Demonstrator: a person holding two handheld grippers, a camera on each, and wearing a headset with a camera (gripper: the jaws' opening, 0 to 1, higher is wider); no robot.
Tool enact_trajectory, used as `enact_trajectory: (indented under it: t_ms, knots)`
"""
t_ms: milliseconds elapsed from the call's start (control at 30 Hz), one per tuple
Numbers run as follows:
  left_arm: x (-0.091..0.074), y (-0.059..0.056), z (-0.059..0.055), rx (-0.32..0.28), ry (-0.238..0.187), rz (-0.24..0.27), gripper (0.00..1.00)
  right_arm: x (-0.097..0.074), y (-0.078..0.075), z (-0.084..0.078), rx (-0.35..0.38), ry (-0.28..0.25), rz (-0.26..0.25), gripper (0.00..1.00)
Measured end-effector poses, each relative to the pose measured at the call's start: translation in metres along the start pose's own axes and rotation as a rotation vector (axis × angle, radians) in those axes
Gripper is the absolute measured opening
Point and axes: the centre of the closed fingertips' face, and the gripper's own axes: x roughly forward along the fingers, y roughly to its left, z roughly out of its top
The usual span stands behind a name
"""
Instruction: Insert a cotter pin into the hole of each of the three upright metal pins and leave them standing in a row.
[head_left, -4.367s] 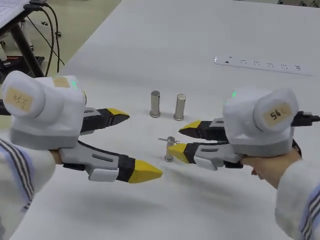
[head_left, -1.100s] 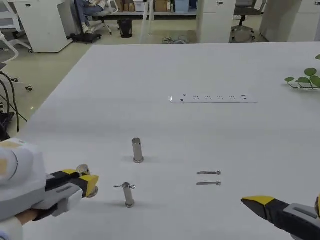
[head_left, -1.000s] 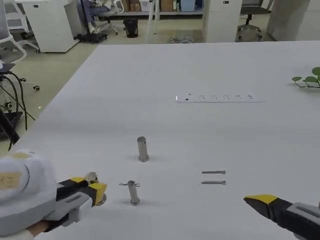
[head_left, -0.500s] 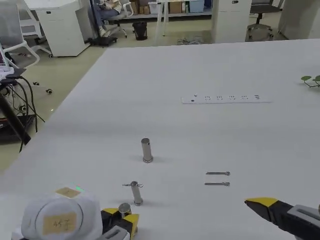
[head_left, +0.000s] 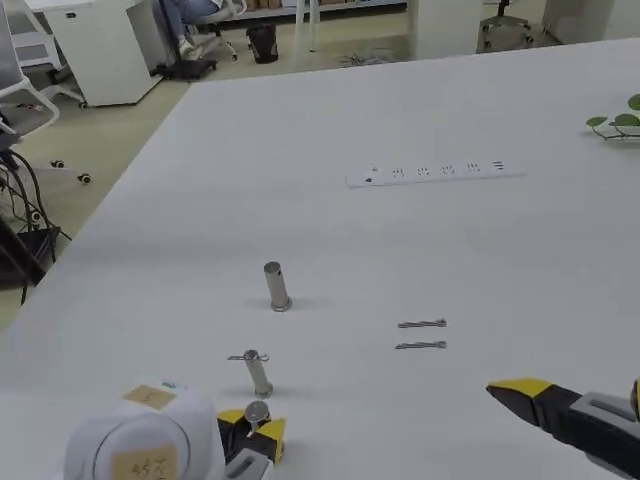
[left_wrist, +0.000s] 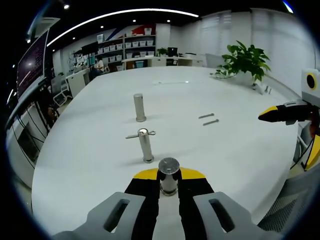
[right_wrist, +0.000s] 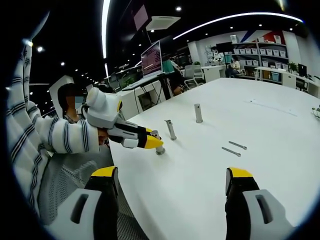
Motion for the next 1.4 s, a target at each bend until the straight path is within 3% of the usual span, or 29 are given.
enact_trajectory:
  t_ms: [133, 367, 500, 533, 600, 733, 867, 933, 967, 1133, 1200, 1400]
  knots:
    - [-0.001, -0.001, -0.001, 0.009, -0.004, 0.011, 0.1, 0.001, -0.001, 0.001, -0.009, 0.001, 0.005, 0.87]
    - [-0.003, -0.002, -0.002, -0.034, -0.019, 0.025, 0.1, 0.001, -0.004, 0.002, -0.021, 0.003, 0.0, 0.87]
    - [-0.003, -0.003, -0.001, -0.056, -0.019, -0.01, 0.11, 0.0, -0.004, 0.004, -0.022, 0.001, -0.005, 0.87]
    - [-0.004, -0.006, 0.0, -0.072, -0.021, -0.034, 0.13, -0.001, -0.004, 0.004, -0.023, 0.001, -0.006, 0.87]
    - [-0.008, -0.007, 0.006, -0.043, -0.041, -0.064, 0.2, -0.001, -0.004, 0.004, -0.025, 0.006, -0.008, 0.87]
    - [-0.018, -0.011, 0.013, -0.023, -0.053, -0.131, 0.4, -0.002, -0.006, 0.008, -0.042, 0.008, -0.01, 0.87]
    - [-0.032, -0.021, 0.02, -0.029, -0.068, -0.251, 0.56, -0.003, -0.012, 0.012, -0.071, 0.022, -0.013, 0.86]
    - [-0.038, -0.024, 0.021, 0.021, -0.077, -0.283, 0.64, -0.003, -0.016, 0.012, -0.089, 0.035, -0.011, 0.86]
    - [-0.042, -0.026, 0.021, 0.018, -0.076, -0.303, 0.67, -0.002, -0.019, 0.013, -0.106, 0.044, -0.012, 0.86]
    - [-0.057, -0.026, 0.027, 0.059, -0.125, -0.348, 0.85, 0.003, -0.034, 0.018, -0.123, 0.061, 0.004, 0.84]
    - [-0.06, -0.027, 0.026, 0.071, -0.126, -0.366, 0.97, 0.006, -0.039, 0.017, -0.133, 0.089, 0.016, 0.82]
    - [-0.07, -0.028, 0.023, 0.082, -0.114, -0.418, 0.99, 0.016, -0.053, 0.02, -0.238, 0.174, 0.035, 0.77]
